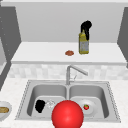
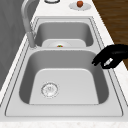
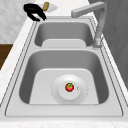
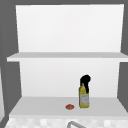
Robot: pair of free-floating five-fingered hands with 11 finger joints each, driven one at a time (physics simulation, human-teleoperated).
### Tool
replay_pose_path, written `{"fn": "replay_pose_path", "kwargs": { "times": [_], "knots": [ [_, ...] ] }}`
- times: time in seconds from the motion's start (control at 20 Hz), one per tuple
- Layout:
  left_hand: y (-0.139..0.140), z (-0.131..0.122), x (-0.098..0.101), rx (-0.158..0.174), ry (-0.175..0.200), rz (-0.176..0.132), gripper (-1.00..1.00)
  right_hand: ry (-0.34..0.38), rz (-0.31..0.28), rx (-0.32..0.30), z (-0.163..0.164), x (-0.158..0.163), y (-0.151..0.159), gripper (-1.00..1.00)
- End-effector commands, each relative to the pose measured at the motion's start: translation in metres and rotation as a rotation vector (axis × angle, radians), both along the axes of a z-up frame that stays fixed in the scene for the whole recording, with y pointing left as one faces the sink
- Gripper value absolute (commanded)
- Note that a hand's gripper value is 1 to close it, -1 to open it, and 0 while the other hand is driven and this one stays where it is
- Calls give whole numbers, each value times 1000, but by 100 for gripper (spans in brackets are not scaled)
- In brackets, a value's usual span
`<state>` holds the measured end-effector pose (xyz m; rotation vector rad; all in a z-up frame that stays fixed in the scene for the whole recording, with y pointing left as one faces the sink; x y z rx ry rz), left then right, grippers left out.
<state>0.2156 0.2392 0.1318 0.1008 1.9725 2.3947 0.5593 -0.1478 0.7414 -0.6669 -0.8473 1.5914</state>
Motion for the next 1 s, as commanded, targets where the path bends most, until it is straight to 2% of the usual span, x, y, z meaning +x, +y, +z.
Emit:
{"fn": "replay_pose_path", "kwargs": {
  "times": [0.0, 0.5, 0.95],
  "knots": [
    [0, 0, 0, 0, 0, 0, 0, 23, 0, 0, -13, 9, -2, 100],
    [0, 0, 0, 0, 0, 0, 0, 127, -4, 38, -11, 33, -11, 100],
    [0, 0, 0, 0, 0, 0, 0, 148, -7, 36, -2, 41, -9, 100]
  ]
}}
